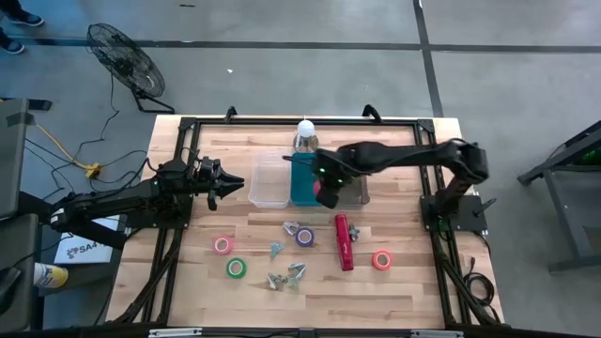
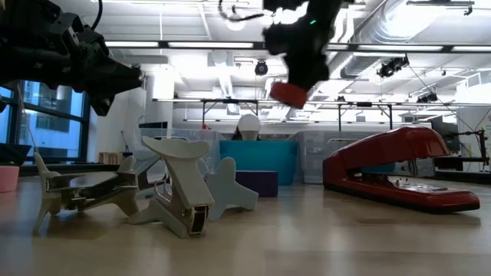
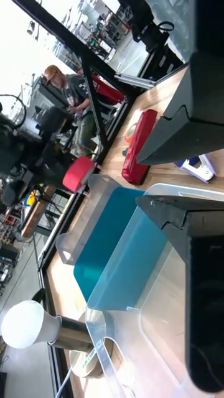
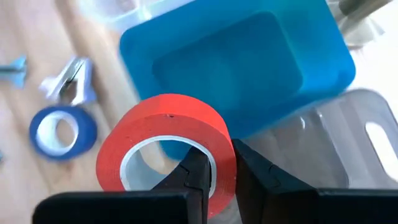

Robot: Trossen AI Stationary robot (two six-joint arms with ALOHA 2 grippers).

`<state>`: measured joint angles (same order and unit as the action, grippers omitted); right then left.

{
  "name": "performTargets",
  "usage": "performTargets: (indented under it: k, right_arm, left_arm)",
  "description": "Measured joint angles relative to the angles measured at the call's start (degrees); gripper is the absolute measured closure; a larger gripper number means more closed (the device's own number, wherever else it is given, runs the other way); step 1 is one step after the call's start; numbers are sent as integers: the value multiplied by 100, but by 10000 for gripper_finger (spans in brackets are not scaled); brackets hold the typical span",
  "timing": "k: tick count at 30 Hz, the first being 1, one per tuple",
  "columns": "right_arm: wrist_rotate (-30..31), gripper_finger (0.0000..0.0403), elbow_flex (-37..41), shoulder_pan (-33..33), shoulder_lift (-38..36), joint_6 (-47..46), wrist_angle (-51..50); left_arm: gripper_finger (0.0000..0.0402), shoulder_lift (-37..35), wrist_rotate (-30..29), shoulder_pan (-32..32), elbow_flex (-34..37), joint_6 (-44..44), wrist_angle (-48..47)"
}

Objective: Pick and place Stapler, Stapler remover, tape
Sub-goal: Put the red tape into the blue bin

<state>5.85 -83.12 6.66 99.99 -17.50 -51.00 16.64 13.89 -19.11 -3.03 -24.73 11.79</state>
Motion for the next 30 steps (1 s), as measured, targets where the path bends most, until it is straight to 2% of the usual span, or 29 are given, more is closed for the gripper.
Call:
performTargets:
  k: [7,13,25,30]
  right_arm:
    - [-60,363,-677,326,982,-244,-45]
    - [-251,363,-882,465,1518,-302,-66]
    - [-277,362,-856,479,1748,-449,-300]
    - [-473,342,-855,484,1748,-424,-315]
  left_arm:
    - [312,-1,15,1,-1,0,0]
    - [312,0,13,2,-2,0,0]
    - [312,0,-8,1,-2,0,0]
    - [312,0,-7,1,0,0,0]
